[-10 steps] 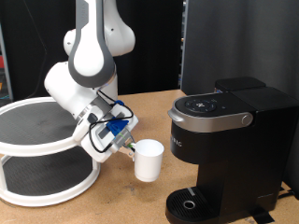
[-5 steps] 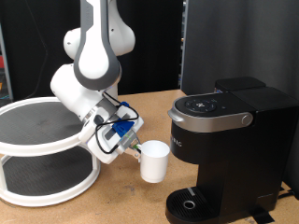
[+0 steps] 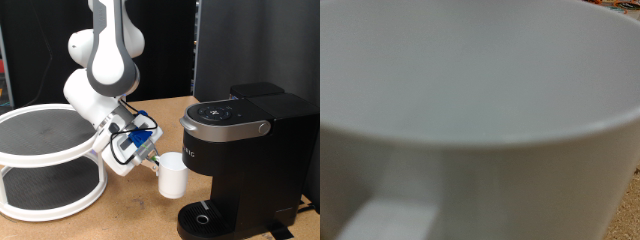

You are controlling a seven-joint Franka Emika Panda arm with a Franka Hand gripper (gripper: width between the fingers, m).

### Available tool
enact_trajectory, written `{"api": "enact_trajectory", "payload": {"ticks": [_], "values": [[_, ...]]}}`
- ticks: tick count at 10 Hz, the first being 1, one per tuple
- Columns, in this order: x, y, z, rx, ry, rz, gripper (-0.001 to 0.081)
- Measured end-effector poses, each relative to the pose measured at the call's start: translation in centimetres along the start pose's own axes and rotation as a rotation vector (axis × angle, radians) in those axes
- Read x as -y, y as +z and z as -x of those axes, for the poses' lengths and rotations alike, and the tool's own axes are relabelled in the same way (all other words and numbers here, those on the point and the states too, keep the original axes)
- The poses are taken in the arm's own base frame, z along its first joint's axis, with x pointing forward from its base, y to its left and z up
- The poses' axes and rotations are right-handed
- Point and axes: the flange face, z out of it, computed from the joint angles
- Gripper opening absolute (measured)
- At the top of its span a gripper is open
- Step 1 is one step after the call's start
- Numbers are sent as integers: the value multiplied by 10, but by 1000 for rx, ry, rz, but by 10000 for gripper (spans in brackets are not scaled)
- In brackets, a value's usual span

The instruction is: Make a cup of coffee with the keurig machine

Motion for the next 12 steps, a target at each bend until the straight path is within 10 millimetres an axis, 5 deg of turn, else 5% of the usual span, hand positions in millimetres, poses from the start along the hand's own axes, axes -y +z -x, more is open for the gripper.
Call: {"api": "enact_trajectory", "payload": {"ticks": [6, 12], "values": [[3, 35, -18, -22, -5, 16, 62], [8, 62, -14, -19, -22, 12, 62]]}}
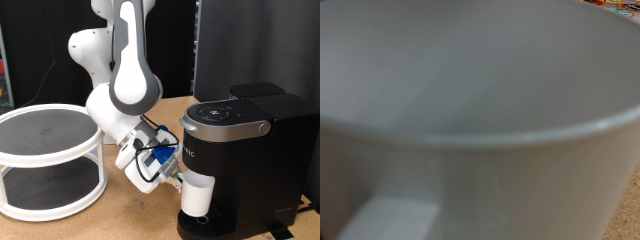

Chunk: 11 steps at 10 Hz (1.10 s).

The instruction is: Make a cup of coffee with the keurig machine

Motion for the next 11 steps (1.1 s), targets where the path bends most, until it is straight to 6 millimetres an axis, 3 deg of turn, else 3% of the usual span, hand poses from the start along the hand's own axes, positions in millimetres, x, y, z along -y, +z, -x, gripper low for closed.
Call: {"api": "enact_trajectory", "payload": {"ticks": [9, 11], "values": [[-3, 27, 22, 16, -7, 15, 62], [-2, 29, 23, 17, -7, 12, 298]]}}
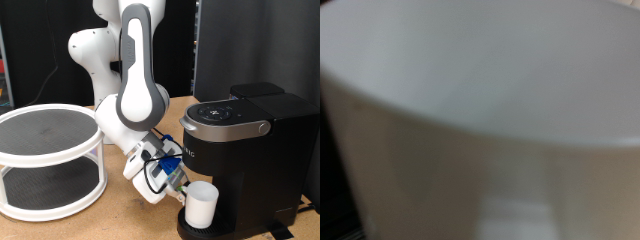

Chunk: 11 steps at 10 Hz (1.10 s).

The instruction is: Make a cup of coffee with the keurig machine

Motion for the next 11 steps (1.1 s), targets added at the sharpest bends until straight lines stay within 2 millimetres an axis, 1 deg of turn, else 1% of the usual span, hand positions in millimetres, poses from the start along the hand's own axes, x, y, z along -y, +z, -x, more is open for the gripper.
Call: {"api": "enact_trajectory", "payload": {"ticks": [1, 2, 3, 4, 5, 6, 7, 8, 11], "values": [[0, 0, 0, -1, 0, -2, 298], [0, 0, 1, 0, 0, -4, 482], [0, 0, 2, 4, 0, -6, 617], [0, -2, 4, 10, 1, -9, 617], [0, -5, 6, 15, 5, -20, 761], [1, -10, 6, 19, 11, -35, 761], [2, -17, 5, 27, 20, -50, 793], [4, -25, 3, 32, 30, -67, 803], [12, -54, -7, 47, 60, -107, 803]]}}
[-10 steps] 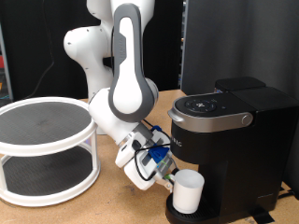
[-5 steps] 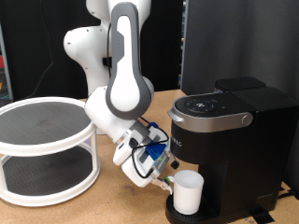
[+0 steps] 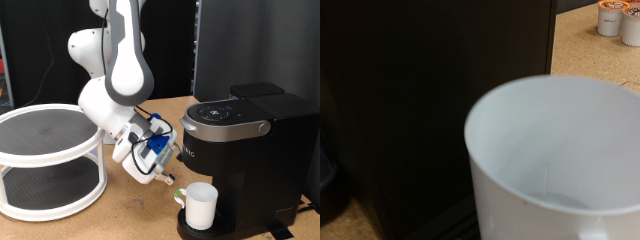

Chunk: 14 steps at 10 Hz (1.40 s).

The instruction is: Make a cup of coffee with the keurig machine

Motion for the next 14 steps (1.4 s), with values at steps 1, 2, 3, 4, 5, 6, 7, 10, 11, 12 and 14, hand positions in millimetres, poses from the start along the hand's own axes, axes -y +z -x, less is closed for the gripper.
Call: {"api": "enact_trajectory", "payload": {"ticks": [1, 2, 3, 4, 5, 6, 7, 10, 11, 12, 14], "values": [[4, -10, -3, 10, 9, -8, 803], [7, -20, -6, 18, 14, -15, 803], [9, -30, -7, 29, 11, -19, 803], [10, -41, -8, 36, 2, -21, 803], [10, -52, -7, 44, -11, -20, 803], [9, -62, -6, 43, -23, -18, 803], [11, -70, -5, 33, -32, -22, 803], [14, -71, -8, 50, -31, -74, 803], [19, -78, -13, 44, -28, -120, 803], [24, -87, -21, 26, -19, -161, 803], [38, -105, -38, -28, -1, -216, 803]]}}
